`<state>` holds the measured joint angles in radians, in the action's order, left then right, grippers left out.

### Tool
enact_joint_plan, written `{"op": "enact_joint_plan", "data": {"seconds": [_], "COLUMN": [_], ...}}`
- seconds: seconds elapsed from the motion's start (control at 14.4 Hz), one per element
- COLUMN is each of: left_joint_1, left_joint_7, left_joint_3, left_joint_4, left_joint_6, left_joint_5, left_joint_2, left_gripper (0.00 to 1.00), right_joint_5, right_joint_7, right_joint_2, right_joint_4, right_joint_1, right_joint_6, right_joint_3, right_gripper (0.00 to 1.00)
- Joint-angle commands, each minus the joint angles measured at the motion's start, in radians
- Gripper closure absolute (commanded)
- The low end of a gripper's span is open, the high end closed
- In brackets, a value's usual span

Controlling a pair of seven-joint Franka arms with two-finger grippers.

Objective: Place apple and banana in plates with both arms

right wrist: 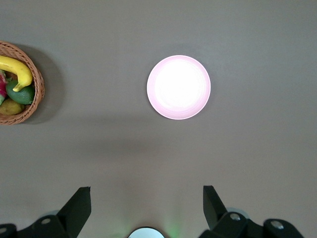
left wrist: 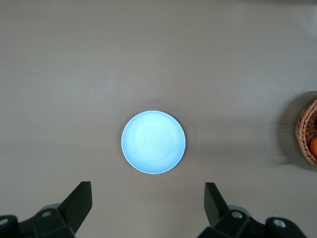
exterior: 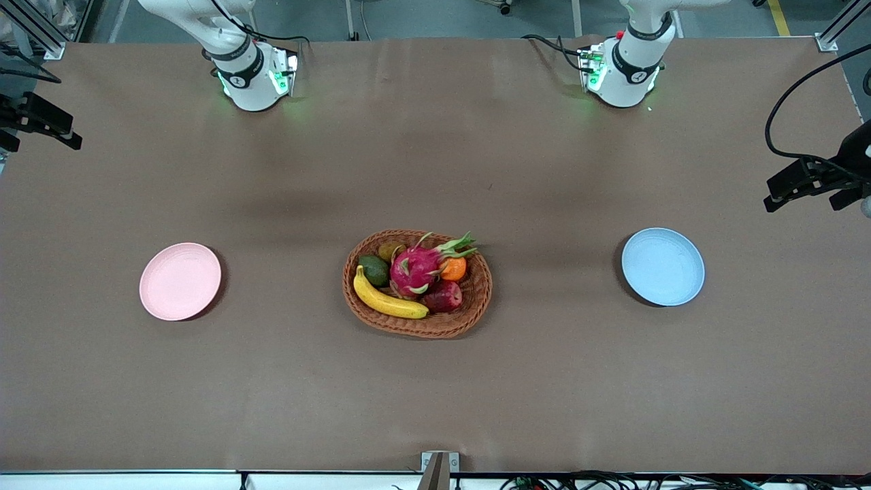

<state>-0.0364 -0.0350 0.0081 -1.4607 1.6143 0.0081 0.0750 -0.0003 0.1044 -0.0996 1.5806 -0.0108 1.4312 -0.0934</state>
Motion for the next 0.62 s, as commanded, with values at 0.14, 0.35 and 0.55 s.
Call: {"op": "enact_joint_plan", "data": {"seconds": [0.14, 0.35, 0.55], "left_joint_1": [0.001, 0.003, -0.014], "left_joint_7": [0.006, -0.002, -0.032], "left_joint_3": [0.001, 0.001, -0.007], "left_joint_4": [0.007, 0.005, 0.003], "left_joint_6": [-0.019, -0.020, -0.020], "left_joint_5": [-0.017, -0.017, -0.017], "left_joint_2": [-0.014, -0.017, 0.002], "left_gripper": [0.00, 0.00, 0.00], "right_joint_5": [-0.004, -0.004, -0.004], "right_joint_7": [0.001, 0.001, 0.001], "right_joint_2": [-0.015, -0.015, -0.015], "right_joint_4": [0.004, 0.004, 0.004], "right_joint_1": [0.009, 0.009, 0.011], "right_joint_6": [-0.009, -0.009, -0.009], "right_joint_3": [0.008, 0.008, 0.008], "right_gripper": [0.00, 0.00, 0.00]}}
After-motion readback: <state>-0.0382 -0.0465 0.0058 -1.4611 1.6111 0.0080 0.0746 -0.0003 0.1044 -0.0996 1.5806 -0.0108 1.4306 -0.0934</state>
